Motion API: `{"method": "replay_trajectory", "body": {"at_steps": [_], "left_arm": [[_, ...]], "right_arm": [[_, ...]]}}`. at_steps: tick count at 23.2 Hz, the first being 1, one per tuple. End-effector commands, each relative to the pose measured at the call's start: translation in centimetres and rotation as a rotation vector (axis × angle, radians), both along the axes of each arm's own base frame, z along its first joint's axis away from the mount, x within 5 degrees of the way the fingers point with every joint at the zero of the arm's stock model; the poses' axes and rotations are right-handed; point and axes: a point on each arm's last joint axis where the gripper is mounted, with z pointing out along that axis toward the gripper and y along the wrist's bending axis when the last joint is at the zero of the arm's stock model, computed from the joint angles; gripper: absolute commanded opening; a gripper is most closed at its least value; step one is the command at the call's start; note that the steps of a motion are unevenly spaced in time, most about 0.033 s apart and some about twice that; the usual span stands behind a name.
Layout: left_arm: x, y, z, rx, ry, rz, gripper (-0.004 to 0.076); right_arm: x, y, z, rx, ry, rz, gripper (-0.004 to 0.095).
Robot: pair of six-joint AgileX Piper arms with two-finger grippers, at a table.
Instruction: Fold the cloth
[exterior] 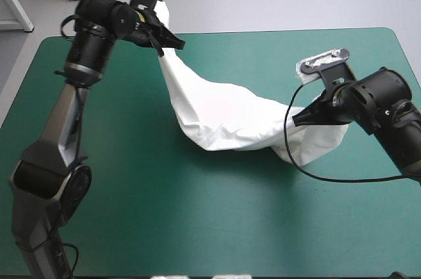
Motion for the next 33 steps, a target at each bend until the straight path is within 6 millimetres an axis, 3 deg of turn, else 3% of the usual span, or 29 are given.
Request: {"method": "replay_trajectory", "body": {"at_steps": [1, 6, 10, 15, 17, 19, 22, 24, 26, 28, 30, 31, 32, 33], "left_arm": [[-6.1, 2.8, 6.8, -0.035, -0.163, 0.032, -0.0009], [-12.4, 5.4, 11.6, -0.08, -0.314, 0.048, -0.0009], [-17.1, 7.3, 14.3, -0.123, -0.421, 0.05, -0.0009], [-22.4, 9.1, 17.1, -0.197, -0.591, 0.028, -0.0009], [-26.0, 9.8, 18.5, -0.268, -0.689, -0.037, -0.0009], [-27.9, 10.2, 19.0, -0.286, -0.725, -0.068, -0.0009], [-29.1, 10.7, 19.5, -0.285, -0.782, -0.071, -0.0009], [-28.4, 10.6, 19.2, -0.263, -0.755, -0.062, -0.0009], [-26.2, 9.9, 18.4, -0.223, -0.691, -0.048, -0.0009], [-22.6, 8.9, 16.9, -0.156, -0.586, -0.021, -0.0009], [-16.4, 6.8, 13.3, -0.076, -0.389, 0.007, -0.0009], [-14.6, 6.1, 11.9, -0.051, -0.33, 0.007, -0.0009], [-11.1, 4.8, 9.1, -0.012, -0.225, 0.004, -0.0009], [-9.7, 4.2, 7.7, 0.004, -0.179, 0.001, -0.0009]], "right_arm": [[-1.3, -1.4, 5.2, 0.01, -0.195, -0.015, -0.0017], [-3.0, -2.3, 10.4, 0.062, -0.374, -0.002, -0.0017], [-5.1, -3.3, 14.2, 0.099, -0.515, 0.013, -0.0017], [-8.3, -4.5, 18.3, 0.173, -0.679, 0.056, -0.0017], [-11.0, -5.1, 20.6, 0.267, -0.775, 0.116, -0.0016], [-12.1, -5.2, 21.4, 0.322, -0.807, 0.15, -0.0016], [-12.5, -5.0, 21.6, 0.368, -0.804, 0.173, -0.0016], [-11.6, -4.3, 21.1, 0.373, -0.769, 0.178, -0.0016], [-9.8, -3.5, 20.1, 0.353, -0.711, 0.18, -0.0017], [-7.2, -2.3, 18.2, 0.317, -0.617, 0.158, -0.0017], [-2.7, -1.1, 14.3, 0.24, -0.47, 0.032, -0.0017], [-1.4, -0.8, 13.0, 0.205, -0.433, 0.007, -0.0017], [0.8, 0.1, 10.7, 0.143, -0.374, -0.007, -0.0017], [2.2, 0.7, 9.2, 0.114, -0.338, -0.005, -0.0017]]}}
